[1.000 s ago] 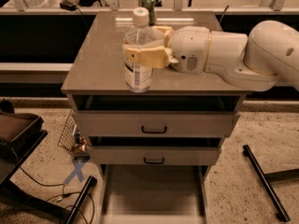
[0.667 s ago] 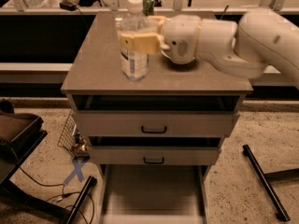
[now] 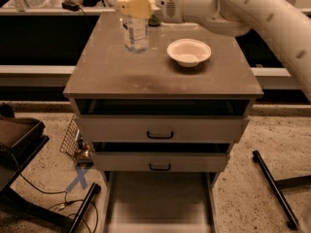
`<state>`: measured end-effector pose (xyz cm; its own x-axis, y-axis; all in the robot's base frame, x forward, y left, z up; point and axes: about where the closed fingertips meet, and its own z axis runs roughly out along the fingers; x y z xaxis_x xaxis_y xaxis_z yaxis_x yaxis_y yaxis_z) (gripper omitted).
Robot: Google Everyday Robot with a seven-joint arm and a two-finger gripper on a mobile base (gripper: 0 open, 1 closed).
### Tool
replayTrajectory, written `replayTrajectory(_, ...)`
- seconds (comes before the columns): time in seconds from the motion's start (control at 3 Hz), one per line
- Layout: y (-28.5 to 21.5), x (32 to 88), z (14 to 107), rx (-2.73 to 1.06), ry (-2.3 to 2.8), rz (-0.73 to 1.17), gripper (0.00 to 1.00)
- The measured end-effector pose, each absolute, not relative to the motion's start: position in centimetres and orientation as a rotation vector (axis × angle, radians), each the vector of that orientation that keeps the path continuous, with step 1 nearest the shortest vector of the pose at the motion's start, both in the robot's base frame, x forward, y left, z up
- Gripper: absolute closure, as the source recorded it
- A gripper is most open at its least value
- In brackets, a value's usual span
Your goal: Pick blue plastic bottle from bottom drawer and place on counter
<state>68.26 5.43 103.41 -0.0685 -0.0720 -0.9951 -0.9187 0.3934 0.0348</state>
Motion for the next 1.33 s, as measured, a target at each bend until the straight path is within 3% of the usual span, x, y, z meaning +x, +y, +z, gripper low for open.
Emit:
replayTrajectory(0.33,9.7,71.9,102.4,-0.955,1.484,0.979,1.00)
replayTrajectory(1.0,11.4,73.1,101.2,-0.933,1.509,0.927,1.00)
replayTrajectory(1.33,12.0,76.3,99.4,-0.888,1.487,0.905,1.00)
